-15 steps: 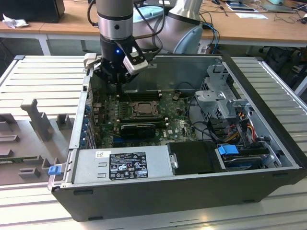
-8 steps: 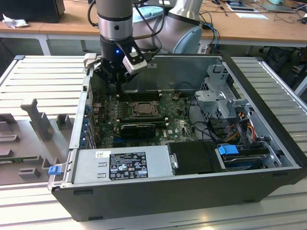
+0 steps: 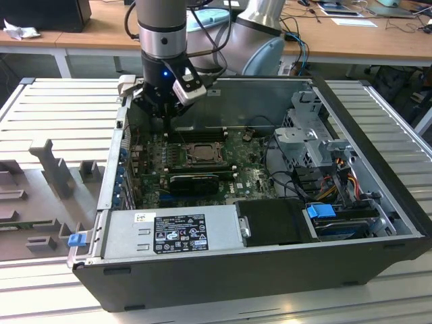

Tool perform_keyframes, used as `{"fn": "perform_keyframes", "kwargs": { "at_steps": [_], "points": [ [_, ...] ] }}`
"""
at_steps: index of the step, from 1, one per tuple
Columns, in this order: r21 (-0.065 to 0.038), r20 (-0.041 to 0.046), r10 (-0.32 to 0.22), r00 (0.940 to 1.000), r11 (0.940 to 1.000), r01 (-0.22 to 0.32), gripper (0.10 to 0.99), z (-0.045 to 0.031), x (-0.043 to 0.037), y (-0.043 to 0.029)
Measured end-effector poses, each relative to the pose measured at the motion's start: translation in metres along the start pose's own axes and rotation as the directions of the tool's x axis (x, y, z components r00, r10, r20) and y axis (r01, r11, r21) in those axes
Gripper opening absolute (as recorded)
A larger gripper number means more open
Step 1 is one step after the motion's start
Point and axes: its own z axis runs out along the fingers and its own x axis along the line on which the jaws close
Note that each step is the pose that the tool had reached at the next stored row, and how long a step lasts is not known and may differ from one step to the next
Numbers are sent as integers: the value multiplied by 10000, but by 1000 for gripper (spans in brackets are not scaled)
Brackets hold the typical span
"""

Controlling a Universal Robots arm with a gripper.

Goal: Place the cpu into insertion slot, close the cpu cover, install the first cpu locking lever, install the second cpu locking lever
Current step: 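Install the first cpu locking lever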

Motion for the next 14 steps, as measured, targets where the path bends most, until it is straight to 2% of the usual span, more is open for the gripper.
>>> {"fn": "perform_keyframes", "kwargs": {
  "at_steps": [4, 5, 8, 9, 14],
  "points": [
    [2, 37, 20, 10000, 10000, -20, 106, 13, -7, 89],
    [5, 71, 20, 10000, 10000, -20, 106, 13, -8, 94],
    [20, 257, 20, 9997, 10000, -21, 106, 15, -11, 111],
    [21, 279, 21, 9996, 10000, -21, 106, 15, -15, 112],
    [24, 286, 29, 9996, 10000, -30, 106, 16, -52, 109]
  ]
}}
